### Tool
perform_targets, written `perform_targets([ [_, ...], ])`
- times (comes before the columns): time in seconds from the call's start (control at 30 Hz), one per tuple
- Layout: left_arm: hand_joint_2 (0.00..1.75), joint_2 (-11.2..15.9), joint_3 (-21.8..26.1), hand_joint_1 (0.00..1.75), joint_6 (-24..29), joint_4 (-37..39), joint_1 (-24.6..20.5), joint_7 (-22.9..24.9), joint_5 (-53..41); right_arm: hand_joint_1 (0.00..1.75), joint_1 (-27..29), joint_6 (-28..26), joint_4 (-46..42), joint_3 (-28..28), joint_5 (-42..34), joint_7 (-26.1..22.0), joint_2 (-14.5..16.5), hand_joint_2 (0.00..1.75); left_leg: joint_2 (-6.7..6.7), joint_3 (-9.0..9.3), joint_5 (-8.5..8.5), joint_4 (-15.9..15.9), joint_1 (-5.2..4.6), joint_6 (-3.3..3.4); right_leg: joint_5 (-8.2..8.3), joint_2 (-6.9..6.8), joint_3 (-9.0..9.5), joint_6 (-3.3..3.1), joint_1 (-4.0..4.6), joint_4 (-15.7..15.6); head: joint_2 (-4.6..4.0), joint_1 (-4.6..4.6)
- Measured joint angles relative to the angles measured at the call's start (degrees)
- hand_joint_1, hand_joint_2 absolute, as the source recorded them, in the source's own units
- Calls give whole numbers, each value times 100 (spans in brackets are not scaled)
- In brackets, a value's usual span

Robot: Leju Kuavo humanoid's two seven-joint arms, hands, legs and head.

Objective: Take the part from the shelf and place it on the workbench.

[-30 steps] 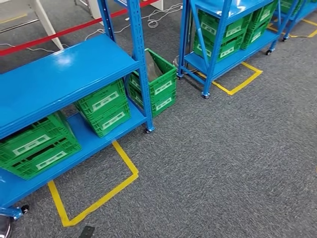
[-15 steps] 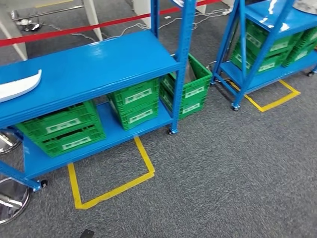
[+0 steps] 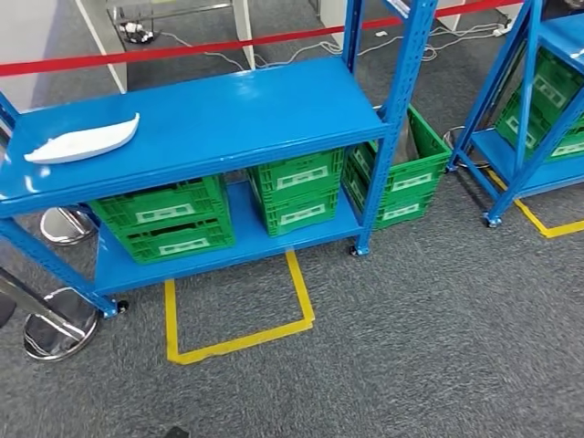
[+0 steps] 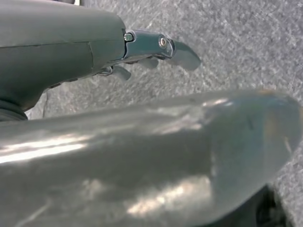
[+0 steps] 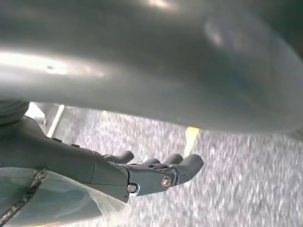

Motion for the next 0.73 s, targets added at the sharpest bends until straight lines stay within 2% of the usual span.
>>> perform_targets([
  [0.03, 0, 5, -35, 0, -35, 0, -5, -14, -36, 0, 8, -16, 0, -14, 8, -16, -20, 0, 158, -161, -174, 344, 1, -26, -10, -78, 11, -20, 10, -4, 0, -21],
  [0.1, 0, 20, -94, 0, -80, 1, -8, -55, -86, 0, 17, -69, 0, -29, 24, -50, -41, 0, 268, -490, -434, 1039, 23, -58, -33, -244, 26, -42, 26, -2, 0, -31],
  [0.13, 0, 27, -115, 0, -91, 2, 1, -75, -101, 0, 18, -97, 0, -34, 31, -64, -47, 0, 285, -554, -425, 1176, 30, -63, -46, -322, 40, -46, 32, -1, 0, -32],
  [0.17, 0, 35, -133, 0, -93, 3, 11, -87, -114, 0, 17, -129, 0, -45, 35, -74, -51, 0, 300, -503, -302, 1080, 33, -58, -60, -385, 60, -43, 36, -1, 0, -32],
  [0.23, 87, 56, -165, 0, -78, 6, 26, -99, -131, 0, 9, -216, 0, -89, -3, -50, -52, 0, 351, -147, 98, 362, 25, -14, -92, -479, 107, -23, 44, -3, 0, -31],
  [0.3, 175, 72, -192, 0, -43, 7, 25, -100, -133, 0, -4, -384, 0, -184, -157, 34, -54, 87, 404, 167, 279, -264, -5, 45, -124, -538, 106, 28, 64, 2, 0, -28],
  [0.37, 175, 79, -202, 0, -18, 10, 38, -96, -97, 0, -20, -544, -2, -346, -370, 98, -61, 175, 414, 236, 251, -413, -38, 86, -131, -574, 109, 92, 69, -5, 0, -27],
  [0.43, 175, 80, -206, 0, -24, 16, 64, -64, 2, 0, -8, -609, -20, -513, -522, 84, -86, 175, 398, 263, 277, -477, -27, 141, -150, -547, 144, 157, 60, -13, 0, -23],
  [0.47, 175, 85, -215, 0, -42, 14, 73, -33, 80, 0, 21, -618, -33, -566, -577, 51, -102, 175, 390, 285, 294, -516, -11, 174, -216, -462, 111, 181, 58, 64, 0, -10],
  [0.53, 175, 104, -250, 0, -81, -7, 77, 32, 269, 0, 94, -618, -57, -618, -677, -3, -130, 175, 378, 317, 312, -565, 20, 220, -492, -241, -145, 213, 46, 549, 0, 32],
  [0.6, 175, 128, -312, 0, -125, -70, 68, 107, 488, 0, 207, -605, -60, -649, -781, -61, -143, 175, 360, 318, 301, -565, 19, 244, -750, -143, -539, 239, 40, 1246, 0, 55],
  [0.63, 175, 135, -355, 0, -156, -133, 62, 157, 630, 0, 291, -595, -60, -666, -848, -101, -149, 175, 344, 323, 295, -565, 15, 249, -757, -135, -669, 250, 39, 1436, 0, 56],
  [0.67, 175, 143, -403, 0, -191, -220, 50, 209, 795, 0, 392, -585, -56, -678, -919, -147, -150, 175, 320, 329, 287, -563, 14, 247, -657, -134, -701, 258, 38, 1424, 0, 58],
  [0.7, 175, 151, -453, 0, -229, -318, 30, 263, 968, 0, 493, -576, -50, -687, -995, -188, -155, 175, 291, 341, 278, -560, 17, 237, -467, -134, -625, 260, 34, 1203, 0, 59],
  [0.73, 175, 154, -476, 0, -246, -371, 19, 292, 1062, 0, 544, -574, -47, -689, -1036, -209, -156, 175, 274, 347, 274, -558, 18, 232, -357, -134, -573, 260, 33, 1066, 0, 58],
])
